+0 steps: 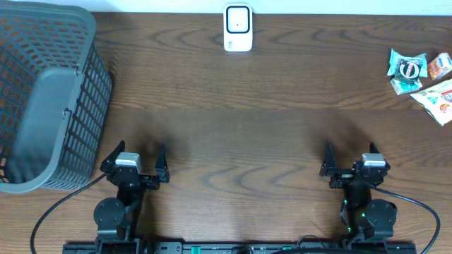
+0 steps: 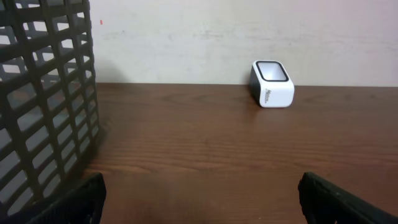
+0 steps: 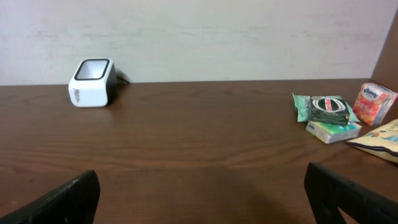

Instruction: Scan the item barcode

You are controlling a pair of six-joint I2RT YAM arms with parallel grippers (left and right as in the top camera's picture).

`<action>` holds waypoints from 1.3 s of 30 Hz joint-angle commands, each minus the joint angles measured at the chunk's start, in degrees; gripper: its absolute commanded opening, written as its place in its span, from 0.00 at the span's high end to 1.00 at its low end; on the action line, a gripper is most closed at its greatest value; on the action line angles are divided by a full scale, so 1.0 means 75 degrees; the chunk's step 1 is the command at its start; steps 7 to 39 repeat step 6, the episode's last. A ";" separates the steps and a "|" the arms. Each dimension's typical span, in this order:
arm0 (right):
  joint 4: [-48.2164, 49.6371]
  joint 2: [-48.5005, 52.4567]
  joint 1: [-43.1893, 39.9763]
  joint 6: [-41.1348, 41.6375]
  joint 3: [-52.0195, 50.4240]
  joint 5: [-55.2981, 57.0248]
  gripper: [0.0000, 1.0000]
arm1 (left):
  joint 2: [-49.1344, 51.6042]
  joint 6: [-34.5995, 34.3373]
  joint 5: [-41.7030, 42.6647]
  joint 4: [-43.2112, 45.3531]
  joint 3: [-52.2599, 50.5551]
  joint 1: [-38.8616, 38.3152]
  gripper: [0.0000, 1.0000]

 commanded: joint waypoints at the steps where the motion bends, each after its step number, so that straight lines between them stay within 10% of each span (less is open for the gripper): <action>1: -0.0032 -0.0050 -0.0073 -0.0055 -0.0012 -0.0015 0.01 | -0.0050 0.0134 0.0294 -0.0344 -0.0073 0.0026 0.02; 39: -0.0032 -0.0050 -0.0073 -0.0055 -0.0012 -0.0015 0.01 | -0.0050 0.0134 0.0294 -0.0344 -0.0073 0.0026 0.02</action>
